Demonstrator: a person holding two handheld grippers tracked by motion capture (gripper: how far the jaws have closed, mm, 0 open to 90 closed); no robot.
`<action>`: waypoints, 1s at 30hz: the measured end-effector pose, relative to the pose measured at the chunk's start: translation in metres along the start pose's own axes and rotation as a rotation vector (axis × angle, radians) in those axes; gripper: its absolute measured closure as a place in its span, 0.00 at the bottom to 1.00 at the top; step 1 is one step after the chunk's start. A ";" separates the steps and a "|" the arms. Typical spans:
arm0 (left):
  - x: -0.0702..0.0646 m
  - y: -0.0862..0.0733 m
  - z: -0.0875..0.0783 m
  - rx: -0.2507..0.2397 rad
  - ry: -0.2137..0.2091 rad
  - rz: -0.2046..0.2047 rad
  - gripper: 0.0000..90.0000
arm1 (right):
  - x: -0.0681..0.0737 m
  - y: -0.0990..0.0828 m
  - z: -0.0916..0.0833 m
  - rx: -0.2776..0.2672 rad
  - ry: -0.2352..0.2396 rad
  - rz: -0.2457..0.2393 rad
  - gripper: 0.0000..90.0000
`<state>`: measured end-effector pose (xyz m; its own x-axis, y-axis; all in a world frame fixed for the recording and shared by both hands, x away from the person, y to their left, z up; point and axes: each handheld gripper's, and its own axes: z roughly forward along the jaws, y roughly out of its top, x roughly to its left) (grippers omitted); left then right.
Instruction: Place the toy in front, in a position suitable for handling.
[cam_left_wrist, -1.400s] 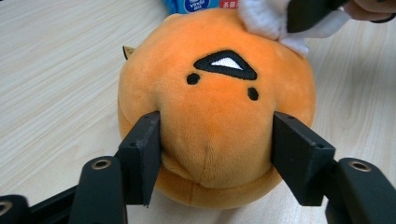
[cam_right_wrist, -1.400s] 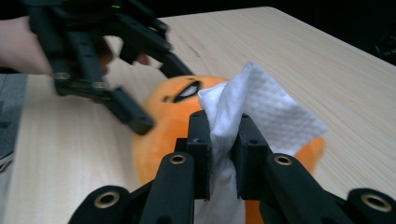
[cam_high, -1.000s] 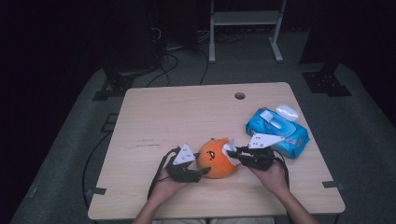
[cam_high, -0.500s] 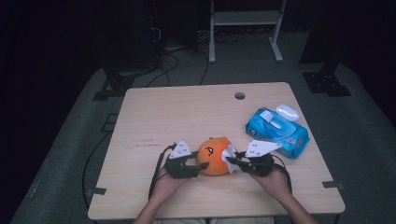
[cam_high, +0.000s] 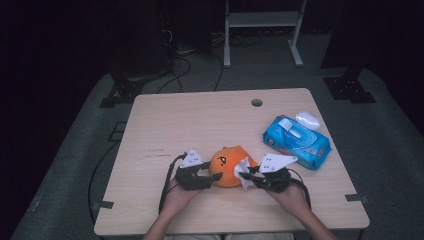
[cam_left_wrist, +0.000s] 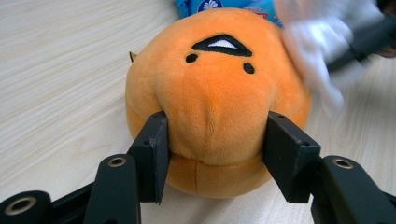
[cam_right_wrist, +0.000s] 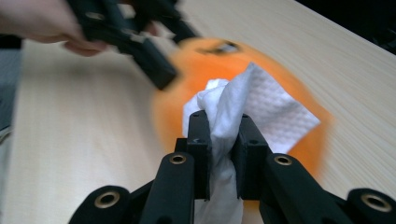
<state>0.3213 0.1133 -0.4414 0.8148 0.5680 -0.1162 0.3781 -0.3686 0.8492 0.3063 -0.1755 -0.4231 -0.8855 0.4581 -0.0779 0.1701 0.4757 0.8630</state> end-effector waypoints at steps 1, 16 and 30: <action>0.000 0.000 0.000 -0.003 -0.002 -0.003 0.50 | -0.006 -0.003 -0.003 -0.001 -0.014 0.017 0.87; -0.001 -0.001 0.000 -0.014 -0.024 0.000 0.41 | 0.008 0.001 0.005 -0.004 0.101 0.034 0.87; -0.007 -0.001 0.002 -0.003 -0.022 0.031 0.36 | -0.031 -0.005 0.000 -0.001 -0.001 0.156 0.87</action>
<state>0.3165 0.1081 -0.4426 0.8358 0.5397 -0.1012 0.3509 -0.3833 0.8544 0.3326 -0.1917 -0.4255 -0.8482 0.5267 0.0565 0.3048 0.3979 0.8653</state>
